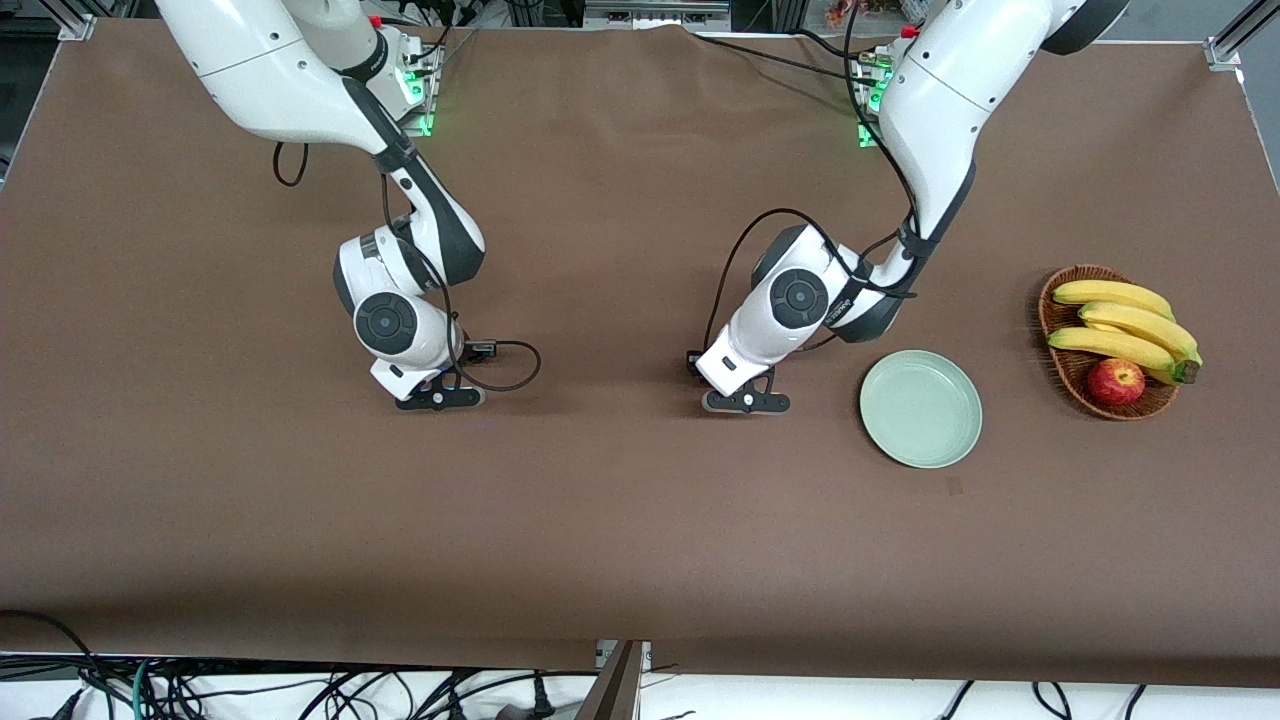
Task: Collect all strawberries into plate
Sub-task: 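Carry the strawberry over the plate while the right gripper grasps another, then release the strawberry onto the plate while the right gripper sets another down, then grasp the second strawberry at the table middle with the left gripper, then carry the strawberry to the plate while the right gripper grasps the last, then release the strawberry on the plate while the right gripper sets one down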
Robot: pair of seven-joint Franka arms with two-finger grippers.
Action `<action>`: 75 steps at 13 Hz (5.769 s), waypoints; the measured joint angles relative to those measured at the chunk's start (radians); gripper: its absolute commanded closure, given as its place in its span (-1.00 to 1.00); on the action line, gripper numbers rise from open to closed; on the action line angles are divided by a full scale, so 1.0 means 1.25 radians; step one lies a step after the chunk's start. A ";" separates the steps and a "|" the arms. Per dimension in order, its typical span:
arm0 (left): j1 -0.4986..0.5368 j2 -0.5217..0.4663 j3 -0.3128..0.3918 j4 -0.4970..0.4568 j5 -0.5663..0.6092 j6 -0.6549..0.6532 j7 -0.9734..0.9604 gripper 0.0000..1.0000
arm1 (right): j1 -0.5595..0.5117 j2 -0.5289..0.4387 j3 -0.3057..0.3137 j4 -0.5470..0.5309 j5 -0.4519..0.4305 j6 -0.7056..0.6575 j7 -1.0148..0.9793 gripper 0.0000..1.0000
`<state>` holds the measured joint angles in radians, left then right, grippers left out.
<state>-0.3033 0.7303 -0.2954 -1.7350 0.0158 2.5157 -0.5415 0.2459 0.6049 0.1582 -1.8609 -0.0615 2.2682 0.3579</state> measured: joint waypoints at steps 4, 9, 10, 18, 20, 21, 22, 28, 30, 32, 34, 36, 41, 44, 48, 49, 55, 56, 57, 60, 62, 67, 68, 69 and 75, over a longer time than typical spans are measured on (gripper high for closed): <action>0.020 -0.031 0.057 0.029 0.078 -0.153 0.005 0.66 | 0.002 -0.001 0.044 0.019 0.002 0.018 0.064 1.00; 0.208 -0.114 0.083 0.034 0.129 -0.286 0.310 0.61 | 0.087 0.066 0.130 0.153 0.002 0.061 0.355 1.00; 0.263 -0.118 0.078 0.033 0.124 -0.286 0.408 0.60 | 0.135 0.104 0.132 0.211 0.002 0.083 0.426 1.00; 0.347 -0.057 0.063 0.006 0.029 -0.219 0.732 -1.00 | 0.350 0.396 0.128 0.495 0.001 0.420 0.722 -1.00; 0.347 -0.057 0.059 0.012 0.007 -0.218 0.734 -1.00 | 0.350 0.401 0.127 0.524 0.002 0.424 0.738 -1.00; 0.347 -0.060 0.056 0.014 -0.002 -0.218 0.734 -1.00 | 0.342 0.397 0.125 0.541 0.002 0.418 0.739 -1.00; 0.347 -0.067 0.049 0.016 -0.007 -0.224 0.734 -1.00 | 0.327 0.385 0.124 0.555 0.001 0.388 0.738 -1.00; 0.339 -0.135 -0.066 0.018 -0.014 -0.307 0.465 -1.00 | 0.161 0.212 0.120 0.484 -0.003 0.009 0.466 -1.00; 0.321 -0.133 -0.096 -0.013 -0.014 -0.299 0.361 -1.00 | 0.090 0.142 0.120 0.377 -0.003 -0.039 0.292 -1.00; 0.278 -0.130 -0.109 -0.060 -0.014 -0.253 0.261 -1.00 | 0.033 0.087 0.117 0.286 -0.004 -0.096 0.175 -1.00; 0.225 -0.124 -0.112 -0.120 -0.014 -0.138 0.198 -1.00 | 0.000 0.046 0.090 0.209 -0.006 -0.127 0.073 -1.00; 0.177 -0.112 -0.112 -0.154 -0.014 -0.064 0.144 -1.00 | -0.016 0.015 0.040 0.134 -0.006 -0.127 -0.030 -1.00; 0.139 -0.073 -0.105 -0.171 0.033 0.003 0.117 -0.11 | -0.039 -0.007 -0.041 0.037 -0.006 -0.044 -0.178 -1.00; 0.140 -0.071 -0.100 -0.171 0.065 0.005 0.117 1.00 | -0.039 -0.007 -0.047 -0.011 -0.006 0.009 -0.189 -0.93; 0.145 -0.076 -0.100 -0.164 0.070 -0.018 0.117 1.00 | -0.038 -0.011 -0.046 -0.014 -0.006 0.016 -0.189 0.05; 0.149 -0.082 -0.099 -0.151 0.070 -0.053 0.117 1.00 | -0.038 -0.012 -0.046 -0.014 -0.006 0.017 -0.189 0.05; 0.284 -0.168 -0.093 -0.017 0.073 -0.379 0.161 0.97 | -0.038 -0.013 -0.046 -0.016 -0.006 0.030 -0.189 0.87; 0.315 -0.171 -0.090 -0.011 0.074 -0.391 0.201 0.93 | -0.038 -0.014 -0.046 -0.017 -0.006 0.031 -0.189 1.00; 0.349 -0.170 -0.088 -0.010 0.074 -0.392 0.256 0.90 | -0.038 -0.016 -0.046 -0.017 -0.006 0.031 -0.189 1.00; 0.451 -0.147 -0.086 -0.022 0.075 -0.360 0.479 0.83 | -0.038 -0.017 -0.039 -0.015 -0.003 0.038 -0.188 1.00; 0.491 -0.120 -0.087 -0.051 0.075 -0.292 0.563 0.83 | -0.039 -0.017 0.004 0.004 0.030 0.051 -0.130 1.00; 0.518 -0.096 -0.087 -0.096 0.075 -0.214 0.637 -1.00 | 0.095 0.036 0.103 0.132 0.059 0.153 0.283 1.00; 0.518 -0.096 -0.088 -0.095 0.075 -0.214 0.638 -1.00 | 0.145 0.073 0.103 0.173 0.059 0.193 0.372 1.00; 0.518 -0.096 -0.089 -0.095 0.075 -0.214 0.638 -1.00 | 0.190 0.116 0.102 0.222 0.059 0.229 0.456 0.99; 0.518 -0.150 -0.107 -0.072 0.075 -0.230 0.634 -1.00 | 0.374 0.371 0.078 0.494 0.059 0.446 0.747 -0.99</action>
<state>0.3440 0.5427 -0.4286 -1.8256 0.1094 2.2285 0.2504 0.7131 1.0692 0.2556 -1.2428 0.0126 2.8260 1.2920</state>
